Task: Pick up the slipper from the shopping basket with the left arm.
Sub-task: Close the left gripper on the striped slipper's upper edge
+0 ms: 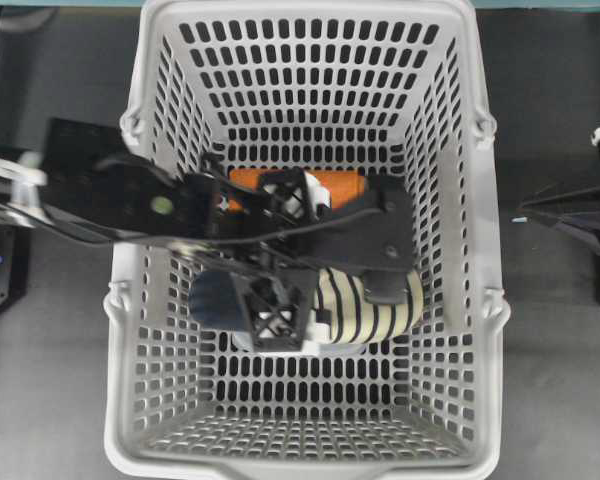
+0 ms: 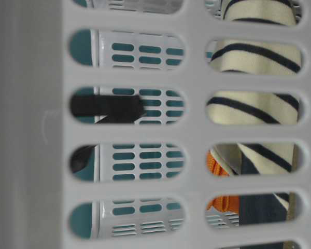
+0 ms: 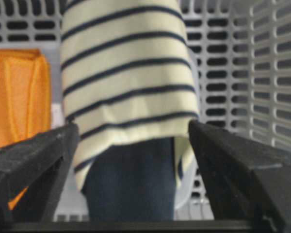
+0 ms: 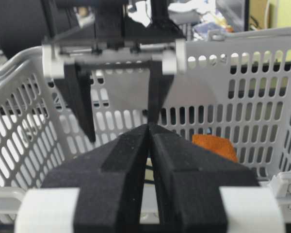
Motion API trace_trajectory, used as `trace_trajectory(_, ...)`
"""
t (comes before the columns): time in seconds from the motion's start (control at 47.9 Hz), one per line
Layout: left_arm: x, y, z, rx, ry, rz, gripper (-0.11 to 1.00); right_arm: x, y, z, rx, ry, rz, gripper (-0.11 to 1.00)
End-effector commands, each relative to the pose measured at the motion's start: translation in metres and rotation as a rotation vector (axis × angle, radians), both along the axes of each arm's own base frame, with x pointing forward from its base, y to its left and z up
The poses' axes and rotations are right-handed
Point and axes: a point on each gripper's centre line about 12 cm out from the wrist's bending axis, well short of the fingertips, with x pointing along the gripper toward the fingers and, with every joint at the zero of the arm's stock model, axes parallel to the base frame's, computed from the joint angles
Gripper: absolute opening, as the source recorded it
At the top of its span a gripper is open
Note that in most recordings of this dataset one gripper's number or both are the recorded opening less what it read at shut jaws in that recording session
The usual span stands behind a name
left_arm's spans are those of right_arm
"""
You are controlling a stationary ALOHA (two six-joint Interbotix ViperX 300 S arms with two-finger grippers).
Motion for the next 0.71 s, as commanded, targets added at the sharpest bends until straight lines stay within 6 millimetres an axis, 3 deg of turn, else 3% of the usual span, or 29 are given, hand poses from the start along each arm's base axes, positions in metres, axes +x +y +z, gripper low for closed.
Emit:
trace_trajectory(0.0,0.006,-0.005,0.001,-0.002,-0.008,-0.003,0.91,0.001,0.001,0.002,0.005,-0.006,0.004,0.0)
trace_trajectory(0.167,0.011,-0.008,-0.019,-0.008,0.034,0.009,0.91,0.001,0.001,0.001,0.005,-0.003,0.007,0.0)
trace_trajectory(0.417,0.012,-0.008,-0.07,0.011,0.142,0.002,0.91,0.0,0.002,-0.002,0.006,0.003,0.008,0.0)
trace_trajectory(0.689,0.011,-0.001,-0.095,0.003,0.107,0.015,0.88,-0.001,0.002,-0.009,0.019,0.022,0.007,0.0)
